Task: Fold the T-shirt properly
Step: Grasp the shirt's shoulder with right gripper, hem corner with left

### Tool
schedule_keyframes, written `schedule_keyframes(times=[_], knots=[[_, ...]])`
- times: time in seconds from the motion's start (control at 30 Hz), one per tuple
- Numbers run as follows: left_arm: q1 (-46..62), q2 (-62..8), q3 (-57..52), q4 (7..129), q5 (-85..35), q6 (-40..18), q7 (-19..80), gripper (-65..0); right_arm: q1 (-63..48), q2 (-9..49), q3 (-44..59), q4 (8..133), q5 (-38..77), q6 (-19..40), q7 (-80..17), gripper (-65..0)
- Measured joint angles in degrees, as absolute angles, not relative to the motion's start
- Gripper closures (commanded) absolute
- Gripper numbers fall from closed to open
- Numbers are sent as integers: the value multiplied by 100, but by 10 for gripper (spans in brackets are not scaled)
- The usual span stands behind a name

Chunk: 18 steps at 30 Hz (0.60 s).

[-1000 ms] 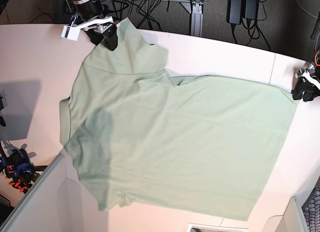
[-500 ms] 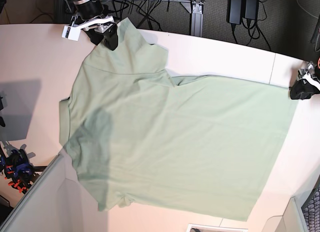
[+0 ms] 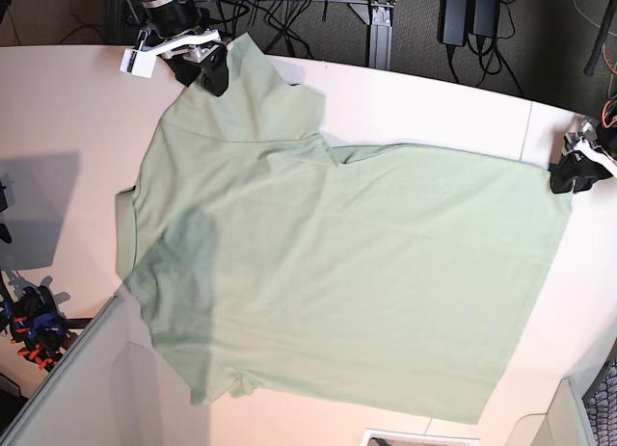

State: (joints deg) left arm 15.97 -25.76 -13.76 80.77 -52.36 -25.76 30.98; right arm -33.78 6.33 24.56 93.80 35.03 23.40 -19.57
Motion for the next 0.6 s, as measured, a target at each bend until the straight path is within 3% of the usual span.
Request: schedule_keyframes(times=[0.07,0.1,0.2,0.27,0.43,0.6], knots=[[1566,-2539,-1352,8077,-5225,-2574,3081,-321,-3376,633,2456,9380,3503,2340,-1957,-328],[1553,-2515,-1350,8077,-5179,-2574,3055,-273,-3376,635,2456,9380,3492,2340,-1955,-291],[1555,-2473,-1341,8073,-4899,-2532,2952,-77,-3376,635,2456,9376,3439,2307,-1990,-117],[1557,-2475,-1328,8073,-4681,-2534,2770,0,-3376,633,2456,9373,3280,2294,-1990,0],[1555,-2482,-1313,8073,-4351,-2539,2602,0,-3361,633,2456,9369,3103,2294,-1938,0],[1621,-2635,-1313,8062,-4305,-3085,2635,0,-3380,635,2484,9498,3122,2270,-2150,0]])
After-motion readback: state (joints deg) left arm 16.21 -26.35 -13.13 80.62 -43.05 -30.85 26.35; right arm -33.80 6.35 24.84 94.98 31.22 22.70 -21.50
